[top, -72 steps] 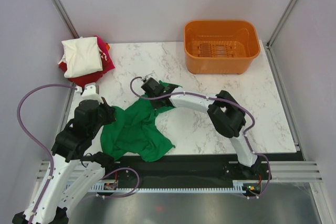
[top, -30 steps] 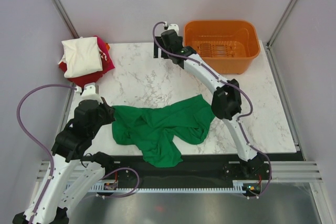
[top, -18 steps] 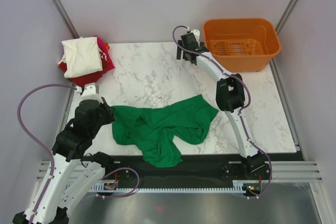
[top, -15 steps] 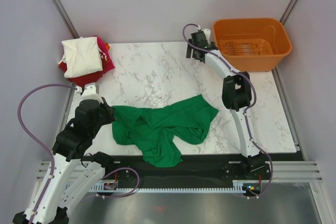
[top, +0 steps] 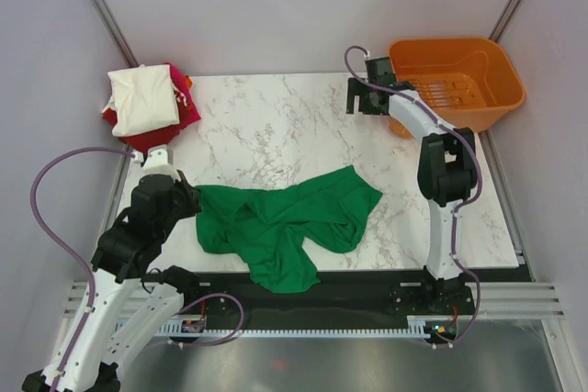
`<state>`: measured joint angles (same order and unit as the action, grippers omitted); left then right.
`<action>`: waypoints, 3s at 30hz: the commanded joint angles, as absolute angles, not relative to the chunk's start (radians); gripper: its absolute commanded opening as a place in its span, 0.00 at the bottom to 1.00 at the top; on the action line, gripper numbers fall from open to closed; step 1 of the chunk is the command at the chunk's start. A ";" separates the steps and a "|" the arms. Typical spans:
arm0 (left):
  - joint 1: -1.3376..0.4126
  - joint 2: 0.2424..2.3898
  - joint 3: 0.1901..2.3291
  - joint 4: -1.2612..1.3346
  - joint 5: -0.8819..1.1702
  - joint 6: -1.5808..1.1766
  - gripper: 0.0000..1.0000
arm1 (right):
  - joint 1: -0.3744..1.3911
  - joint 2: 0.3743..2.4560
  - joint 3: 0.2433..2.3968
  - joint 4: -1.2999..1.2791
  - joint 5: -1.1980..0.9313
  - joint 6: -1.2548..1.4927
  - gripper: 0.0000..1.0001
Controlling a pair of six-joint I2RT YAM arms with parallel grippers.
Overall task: Fold and stack the t-shirts
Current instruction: Flatten the tshirt out
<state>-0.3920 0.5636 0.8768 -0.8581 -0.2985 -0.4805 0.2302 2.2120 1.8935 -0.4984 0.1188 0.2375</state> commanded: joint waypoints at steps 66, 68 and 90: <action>-0.385 0.606 1.093 -0.825 -0.307 -0.375 0.02 | 0.385 1.480 1.259 -0.412 -0.135 0.235 0.00; -0.385 0.621 1.198 -0.825 -0.296 -0.353 0.02 | 0.384 1.386 1.294 -0.442 -0.146 0.248 0.00; -0.380 0.721 2.043 -0.808 0.359 -0.104 0.02 | 0.385 0.531 1.574 -0.591 -0.315 0.271 0.00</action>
